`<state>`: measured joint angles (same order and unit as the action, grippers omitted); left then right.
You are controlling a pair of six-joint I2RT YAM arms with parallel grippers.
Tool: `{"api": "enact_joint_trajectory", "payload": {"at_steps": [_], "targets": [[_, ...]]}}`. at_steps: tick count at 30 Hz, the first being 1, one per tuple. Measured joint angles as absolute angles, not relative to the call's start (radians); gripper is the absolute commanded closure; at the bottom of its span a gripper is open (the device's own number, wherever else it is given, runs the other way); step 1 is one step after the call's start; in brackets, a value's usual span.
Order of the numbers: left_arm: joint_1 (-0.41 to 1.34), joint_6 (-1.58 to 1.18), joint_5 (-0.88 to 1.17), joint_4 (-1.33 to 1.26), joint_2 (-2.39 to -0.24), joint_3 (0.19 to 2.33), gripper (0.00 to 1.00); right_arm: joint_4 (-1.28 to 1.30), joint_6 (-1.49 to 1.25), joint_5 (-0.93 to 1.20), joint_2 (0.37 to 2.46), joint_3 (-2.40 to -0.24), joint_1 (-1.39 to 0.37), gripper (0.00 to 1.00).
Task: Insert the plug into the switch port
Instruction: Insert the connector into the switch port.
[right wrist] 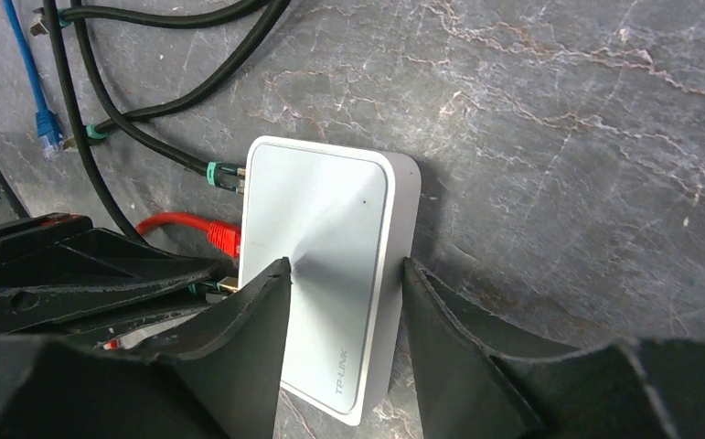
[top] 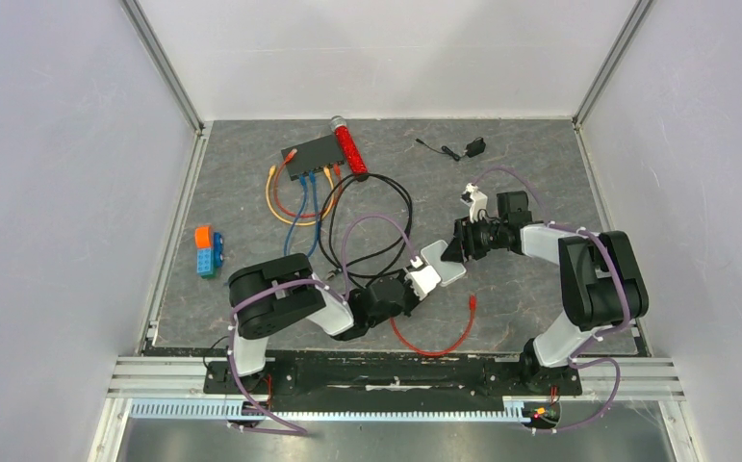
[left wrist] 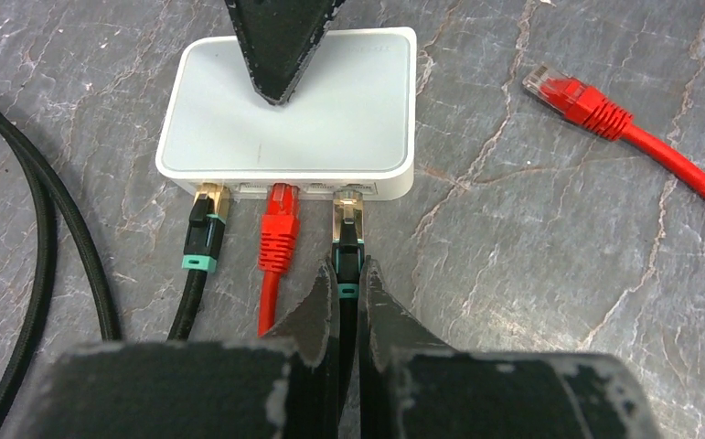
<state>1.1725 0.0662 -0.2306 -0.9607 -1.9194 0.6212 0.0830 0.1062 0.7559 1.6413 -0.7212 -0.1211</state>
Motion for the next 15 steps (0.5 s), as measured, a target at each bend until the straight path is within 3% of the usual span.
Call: {"api": "enact_joint_trajectory", "payload": {"at_steps": [15], "targets": [[1.215, 0.066, -0.264, -0.981, -1.919, 0.616, 0.98, 0.009, 0.04, 0.781, 1.652, -0.693, -0.12, 0.51]]}}
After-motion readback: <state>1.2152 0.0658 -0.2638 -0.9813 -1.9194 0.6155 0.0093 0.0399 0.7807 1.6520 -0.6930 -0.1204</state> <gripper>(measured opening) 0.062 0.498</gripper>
